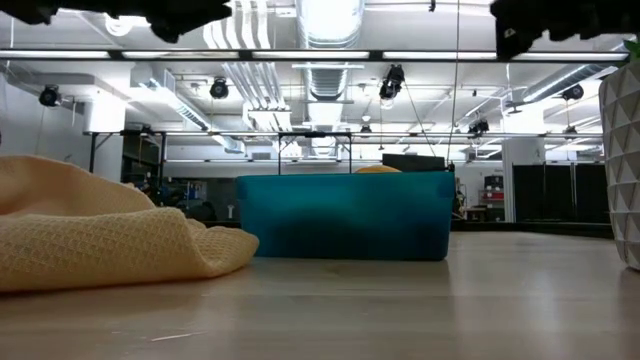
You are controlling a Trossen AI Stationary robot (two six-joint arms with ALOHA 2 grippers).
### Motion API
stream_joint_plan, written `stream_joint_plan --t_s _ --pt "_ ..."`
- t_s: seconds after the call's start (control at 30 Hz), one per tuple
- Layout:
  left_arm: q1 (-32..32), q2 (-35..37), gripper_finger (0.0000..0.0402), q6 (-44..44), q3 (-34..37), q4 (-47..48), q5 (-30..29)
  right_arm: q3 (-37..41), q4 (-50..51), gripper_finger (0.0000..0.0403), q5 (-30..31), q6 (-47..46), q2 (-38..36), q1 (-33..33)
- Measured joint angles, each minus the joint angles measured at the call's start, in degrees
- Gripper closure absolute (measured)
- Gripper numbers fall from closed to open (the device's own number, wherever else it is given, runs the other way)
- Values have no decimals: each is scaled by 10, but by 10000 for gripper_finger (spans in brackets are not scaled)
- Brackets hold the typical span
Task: Pick and placing Produce into tupperware
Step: Return to Home Position
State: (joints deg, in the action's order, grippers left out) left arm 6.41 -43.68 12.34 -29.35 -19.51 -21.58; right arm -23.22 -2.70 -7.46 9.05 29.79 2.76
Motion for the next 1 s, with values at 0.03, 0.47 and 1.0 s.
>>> stream_joint_plan --t_s 0.03,0.47,1.0 --pt "0 10 196 0 8 -1 -2 8 9 394 -4 1 -11 0" --pt "0 28 196 -1 54 2 -42 117 35 394 -4 -53 -219 0" --pt "0 25 196 -2 55 5 -55 179 62 394 43 -97 -296 -1"
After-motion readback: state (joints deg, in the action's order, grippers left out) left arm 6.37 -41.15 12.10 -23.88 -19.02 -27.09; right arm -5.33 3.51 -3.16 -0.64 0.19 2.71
